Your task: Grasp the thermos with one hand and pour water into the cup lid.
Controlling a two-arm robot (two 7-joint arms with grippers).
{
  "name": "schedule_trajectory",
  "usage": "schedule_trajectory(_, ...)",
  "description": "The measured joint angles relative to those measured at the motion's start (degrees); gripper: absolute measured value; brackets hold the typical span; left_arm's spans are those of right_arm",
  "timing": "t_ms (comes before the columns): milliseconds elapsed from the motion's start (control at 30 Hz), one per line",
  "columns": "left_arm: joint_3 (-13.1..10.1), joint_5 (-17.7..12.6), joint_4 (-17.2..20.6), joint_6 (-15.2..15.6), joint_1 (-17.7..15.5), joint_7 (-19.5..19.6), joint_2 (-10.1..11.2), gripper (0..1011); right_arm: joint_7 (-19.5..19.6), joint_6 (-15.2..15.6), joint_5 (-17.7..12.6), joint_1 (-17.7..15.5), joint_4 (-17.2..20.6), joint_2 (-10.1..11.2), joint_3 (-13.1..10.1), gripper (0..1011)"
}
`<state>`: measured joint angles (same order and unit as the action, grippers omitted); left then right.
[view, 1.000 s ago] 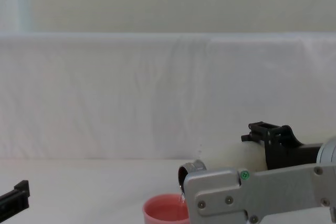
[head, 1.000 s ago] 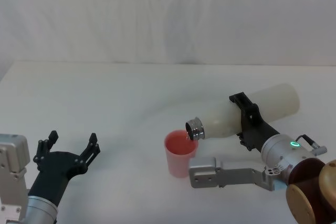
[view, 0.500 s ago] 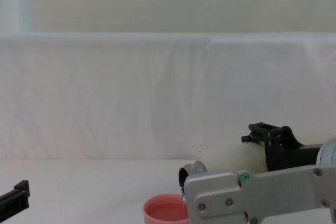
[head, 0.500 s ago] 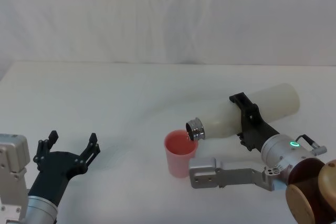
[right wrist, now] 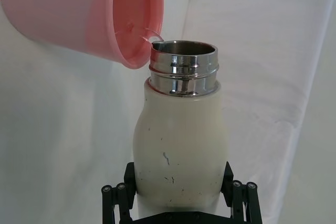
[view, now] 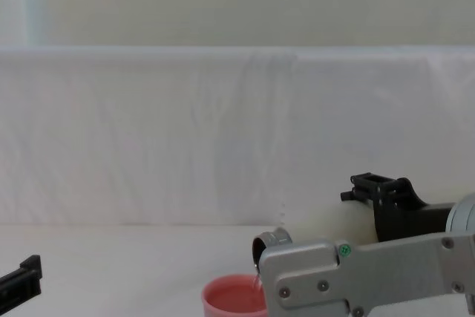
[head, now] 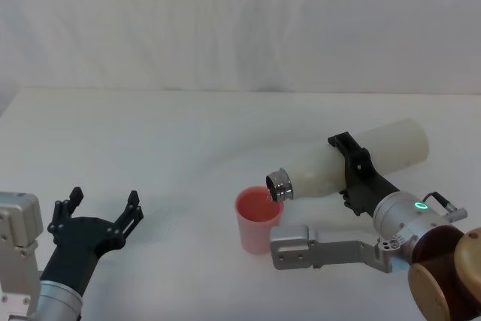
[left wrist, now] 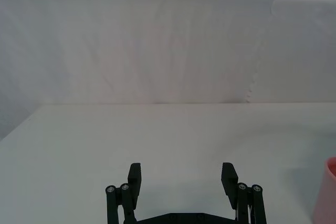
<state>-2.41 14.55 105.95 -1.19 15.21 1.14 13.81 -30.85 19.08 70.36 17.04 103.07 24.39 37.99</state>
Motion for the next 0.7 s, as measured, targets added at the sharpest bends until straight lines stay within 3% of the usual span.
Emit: schedule_trajectory(700, 0.00, 0.00, 0.00, 0.00, 0.00, 0.00, 0.00, 1001, 0.20, -0.04, 0.06, 0.00, -0.23, -0.04, -0.03, 957)
